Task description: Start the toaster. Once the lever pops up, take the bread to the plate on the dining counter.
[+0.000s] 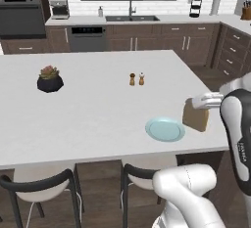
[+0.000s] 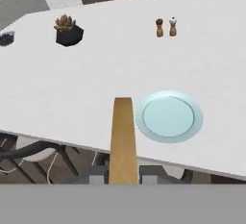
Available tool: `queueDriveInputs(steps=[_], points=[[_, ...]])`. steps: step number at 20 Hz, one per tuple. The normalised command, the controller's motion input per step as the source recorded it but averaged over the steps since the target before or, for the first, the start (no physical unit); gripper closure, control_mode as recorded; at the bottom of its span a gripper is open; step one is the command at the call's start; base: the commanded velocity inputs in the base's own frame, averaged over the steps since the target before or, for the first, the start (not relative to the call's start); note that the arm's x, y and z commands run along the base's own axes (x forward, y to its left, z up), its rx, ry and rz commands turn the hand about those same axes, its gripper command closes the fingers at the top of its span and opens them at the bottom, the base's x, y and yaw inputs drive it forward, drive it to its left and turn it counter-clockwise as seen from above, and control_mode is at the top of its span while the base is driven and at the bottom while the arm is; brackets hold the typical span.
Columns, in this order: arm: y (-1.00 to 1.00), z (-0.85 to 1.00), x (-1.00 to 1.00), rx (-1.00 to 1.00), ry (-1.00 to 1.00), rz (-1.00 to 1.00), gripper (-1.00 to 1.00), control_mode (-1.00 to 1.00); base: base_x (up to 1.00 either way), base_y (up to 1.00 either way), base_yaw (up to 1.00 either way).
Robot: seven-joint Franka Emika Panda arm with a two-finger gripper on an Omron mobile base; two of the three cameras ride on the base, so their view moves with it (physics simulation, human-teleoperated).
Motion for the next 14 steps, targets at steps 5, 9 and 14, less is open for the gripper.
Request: queueDriveInputs(steps=[5,9,14], points=[[0.05,-0.78,0.98,0.18,-0.12,0.22,1.0,-1.0,0.0,0.0,0.0],[-0.06,-0.65,0.71,0.21,-0.04,0.05,1.0,-1.0,0.0,0.0,0.0],[-0.12,-0.39,0.62,0.2,0.02,-0.01,1.0,-1.0,0.0,0.0,0.0]])
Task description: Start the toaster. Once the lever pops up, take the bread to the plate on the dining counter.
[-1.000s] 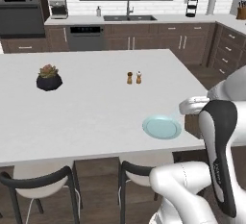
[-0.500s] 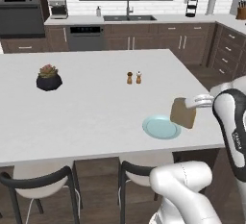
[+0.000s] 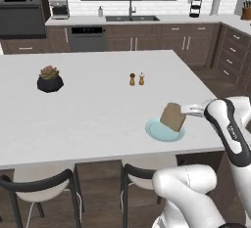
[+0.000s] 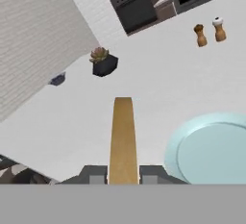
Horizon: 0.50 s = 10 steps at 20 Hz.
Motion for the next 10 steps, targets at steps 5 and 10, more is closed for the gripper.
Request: queueDriveInputs(steps=[5,10], points=[[0.0,-0.29,0.16,0.01,0.08,-0.09,1.0,-1.0,0.0,0.0,0.0],[0.0,-0.36,0.21,-0.03,0.01,-0.07,1.0,-1.0,0.0,0.0,0.0]])
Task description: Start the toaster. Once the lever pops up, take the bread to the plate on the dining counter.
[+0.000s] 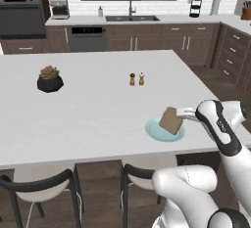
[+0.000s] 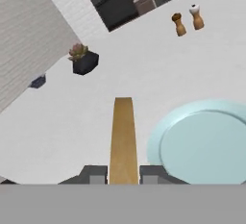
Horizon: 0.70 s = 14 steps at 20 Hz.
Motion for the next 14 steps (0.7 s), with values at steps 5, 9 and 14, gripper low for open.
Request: queueDriveInputs(steps=[5,9,14], points=[[0.0,-0.49,0.19,-0.03,0.0,-0.01,1.0,-1.0,0.0,0.0,0.0],[-0.14,-0.01,0.37,0.0,0.0,0.04,1.0,-1.0,0.0,0.0,0.0],[-0.06,0.0,0.34,-0.02,0.0,0.11,1.0,-1.0,0.0,0.0,0.0]])
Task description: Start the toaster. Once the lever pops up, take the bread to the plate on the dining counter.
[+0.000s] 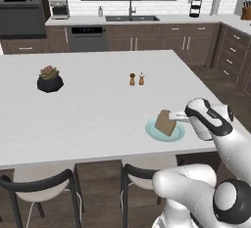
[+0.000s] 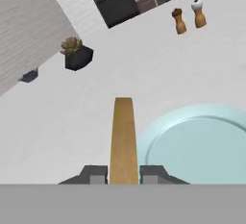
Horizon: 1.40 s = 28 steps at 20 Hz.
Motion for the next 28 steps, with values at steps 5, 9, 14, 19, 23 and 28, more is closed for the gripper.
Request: queueDriveInputs(steps=[5,9,14,19,23,28], points=[[-0.01,-0.15,0.05,-0.06,0.0,0.1,1.0,-1.0,0.0,0.0,0.0],[-0.02,-0.15,0.2,-0.1,0.0,0.08,1.0,-1.0,0.0,0.0,0.0],[-0.01,-0.11,0.12,-0.1,0.0,0.05,1.0,-1.0,0.0,0.0,0.0],[-0.01,-0.28,0.03,-0.09,0.0,0.01,1.0,-1.0,0.0,0.0,0.0],[0.0,-0.18,0.09,-0.02,0.0,0.0,1.0,-1.0,0.0,0.0,0.0],[-0.04,-0.28,0.03,-0.02,0.0,0.0,1.0,-1.0,0.0,0.0,0.0]])
